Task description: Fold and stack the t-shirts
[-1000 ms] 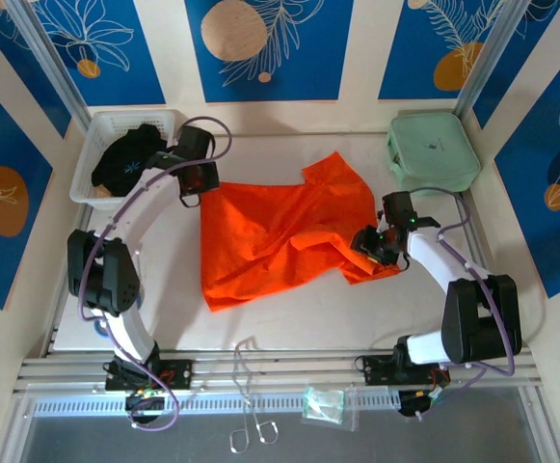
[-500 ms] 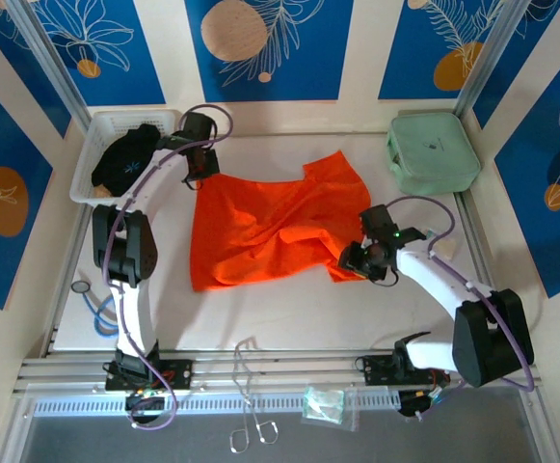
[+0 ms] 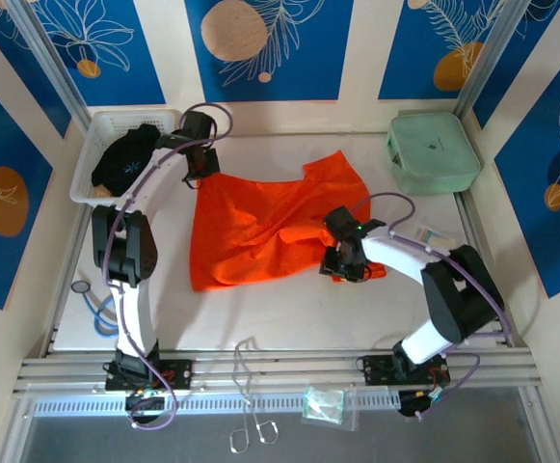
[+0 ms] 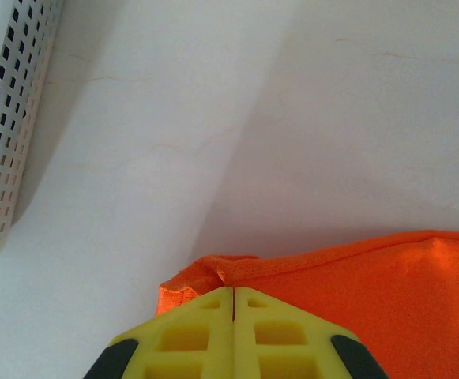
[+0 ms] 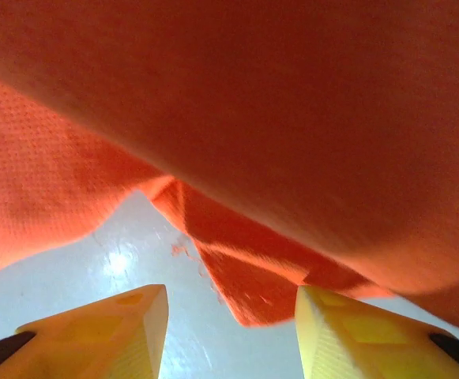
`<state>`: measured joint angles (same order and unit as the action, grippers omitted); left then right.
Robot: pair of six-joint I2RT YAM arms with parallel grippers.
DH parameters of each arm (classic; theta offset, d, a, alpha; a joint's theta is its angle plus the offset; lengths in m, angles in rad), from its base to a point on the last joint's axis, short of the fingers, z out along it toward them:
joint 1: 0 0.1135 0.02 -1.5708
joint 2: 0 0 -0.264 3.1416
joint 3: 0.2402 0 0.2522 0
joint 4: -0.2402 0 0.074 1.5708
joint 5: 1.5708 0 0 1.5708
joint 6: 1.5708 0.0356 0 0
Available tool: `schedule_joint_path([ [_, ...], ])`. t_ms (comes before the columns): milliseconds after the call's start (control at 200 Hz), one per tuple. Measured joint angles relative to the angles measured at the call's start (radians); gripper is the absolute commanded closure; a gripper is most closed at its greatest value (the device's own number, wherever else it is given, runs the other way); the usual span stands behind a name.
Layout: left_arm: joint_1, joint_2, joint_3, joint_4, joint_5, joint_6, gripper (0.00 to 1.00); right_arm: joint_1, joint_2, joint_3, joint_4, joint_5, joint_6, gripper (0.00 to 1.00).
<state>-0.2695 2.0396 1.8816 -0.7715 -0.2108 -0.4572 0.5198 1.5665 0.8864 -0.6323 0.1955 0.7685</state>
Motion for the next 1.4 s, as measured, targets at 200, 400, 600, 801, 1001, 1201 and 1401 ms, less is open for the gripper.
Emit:
schedule_joint_path([
  [200,0.0,0.0,0.042,-0.008,0.0,0.016,1.0,0.031,0.081,0.047,-0.045,0.079,0.03,0.99],
  [400,0.014,0.018,0.126,-0.034,0.002,0.025,1.0,0.049,0.005,0.001,-0.127,0.117,0.066,1.0],
  [600,0.054,0.095,0.272,-0.066,0.008,0.049,1.0,0.101,-0.225,-0.107,-0.312,0.093,0.111,1.0],
  [801,0.086,0.192,0.366,-0.1,0.008,0.075,1.0,0.115,-0.336,-0.136,-0.431,0.048,0.143,1.0],
  [1001,0.09,0.302,0.417,-0.1,0.037,0.086,1.0,0.071,-0.28,-0.136,-0.398,0.036,0.15,0.99],
  [1201,0.09,0.41,0.48,-0.061,0.116,0.09,0.77,0.048,-0.169,-0.113,-0.358,0.042,0.142,0.53],
  [1401,0.09,0.407,0.491,-0.021,0.161,0.092,0.22,-0.033,-0.187,0.038,-0.366,0.025,0.07,0.33],
])
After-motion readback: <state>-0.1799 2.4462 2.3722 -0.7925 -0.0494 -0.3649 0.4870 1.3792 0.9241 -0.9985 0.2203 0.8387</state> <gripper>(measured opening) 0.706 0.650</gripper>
